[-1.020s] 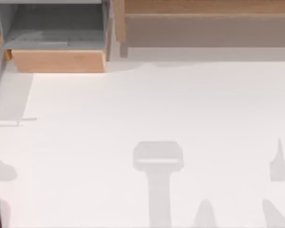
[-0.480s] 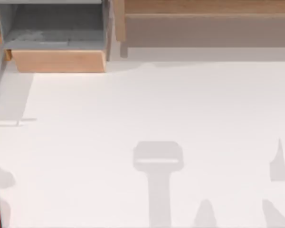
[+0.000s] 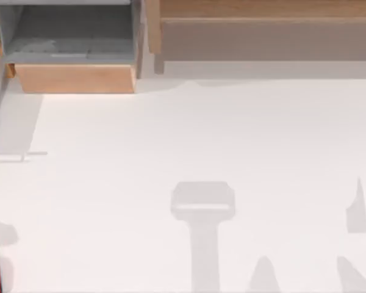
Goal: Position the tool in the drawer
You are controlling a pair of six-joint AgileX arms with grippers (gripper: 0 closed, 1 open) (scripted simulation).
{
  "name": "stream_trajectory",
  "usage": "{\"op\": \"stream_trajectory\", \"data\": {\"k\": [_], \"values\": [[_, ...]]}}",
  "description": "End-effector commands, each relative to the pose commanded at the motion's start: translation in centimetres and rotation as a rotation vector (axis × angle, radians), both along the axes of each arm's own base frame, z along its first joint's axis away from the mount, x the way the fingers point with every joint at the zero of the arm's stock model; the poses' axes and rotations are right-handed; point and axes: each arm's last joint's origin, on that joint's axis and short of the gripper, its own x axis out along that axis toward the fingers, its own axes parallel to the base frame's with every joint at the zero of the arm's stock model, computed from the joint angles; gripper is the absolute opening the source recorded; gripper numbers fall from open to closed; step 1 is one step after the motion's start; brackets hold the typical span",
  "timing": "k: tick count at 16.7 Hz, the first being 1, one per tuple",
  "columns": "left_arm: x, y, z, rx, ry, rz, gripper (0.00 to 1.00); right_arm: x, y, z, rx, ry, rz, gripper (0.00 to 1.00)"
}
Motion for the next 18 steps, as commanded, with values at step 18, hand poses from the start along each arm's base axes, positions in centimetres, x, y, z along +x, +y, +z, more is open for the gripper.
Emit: {"op": "stream_trajectory", "data": {"k": [18], "values": [[2.4, -7.7, 3.9, -1.644, 0.715, 0.945, 1.00, 0.0, 0.0, 0.0, 0.000, 0.000, 0.000, 1.00]]}}
